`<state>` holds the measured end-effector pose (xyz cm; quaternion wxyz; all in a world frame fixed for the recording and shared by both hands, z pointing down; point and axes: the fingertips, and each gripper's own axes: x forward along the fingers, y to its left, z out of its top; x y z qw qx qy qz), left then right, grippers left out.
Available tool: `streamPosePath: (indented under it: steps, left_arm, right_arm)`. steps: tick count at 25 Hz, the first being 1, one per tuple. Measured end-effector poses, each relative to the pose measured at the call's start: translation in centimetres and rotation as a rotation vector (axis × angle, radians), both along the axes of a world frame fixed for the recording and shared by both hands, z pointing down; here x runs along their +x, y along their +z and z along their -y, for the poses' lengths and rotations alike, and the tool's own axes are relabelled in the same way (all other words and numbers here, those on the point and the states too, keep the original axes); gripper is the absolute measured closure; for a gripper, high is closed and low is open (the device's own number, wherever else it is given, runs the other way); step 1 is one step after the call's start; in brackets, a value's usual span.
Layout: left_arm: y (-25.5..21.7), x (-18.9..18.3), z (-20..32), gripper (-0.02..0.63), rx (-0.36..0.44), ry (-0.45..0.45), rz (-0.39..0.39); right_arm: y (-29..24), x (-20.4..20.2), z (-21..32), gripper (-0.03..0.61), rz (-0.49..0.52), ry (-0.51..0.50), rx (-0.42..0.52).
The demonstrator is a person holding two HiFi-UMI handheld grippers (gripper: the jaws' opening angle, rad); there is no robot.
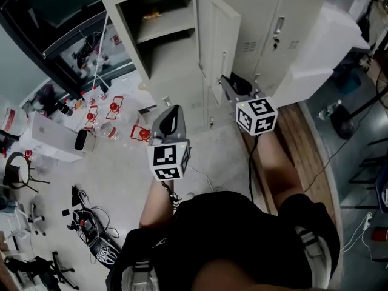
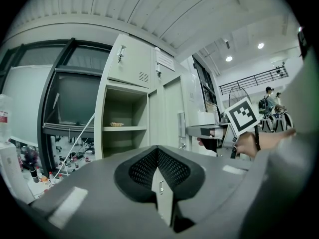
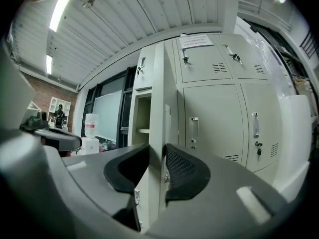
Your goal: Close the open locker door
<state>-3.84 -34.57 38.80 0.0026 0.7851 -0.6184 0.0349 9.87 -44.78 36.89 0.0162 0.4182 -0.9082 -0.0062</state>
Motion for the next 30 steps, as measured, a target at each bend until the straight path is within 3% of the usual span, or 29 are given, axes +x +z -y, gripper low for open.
streamPosePath:
  steps: [16,30]
  left_arm:
    - [-0.4,-4.8,-1.4,0.614,0.019,-0.033,-0.011]
    - [-0.2,-12.7,-3.2,0.614,0.028,-0.114,-0.021]
  right_arm:
    - [-0.1,-7.5,-2.0,0.454,-0.042,-0.037,0.012]
    - [0.0,-16.5,-0.9,0.466,-0.086,0.077,0.005]
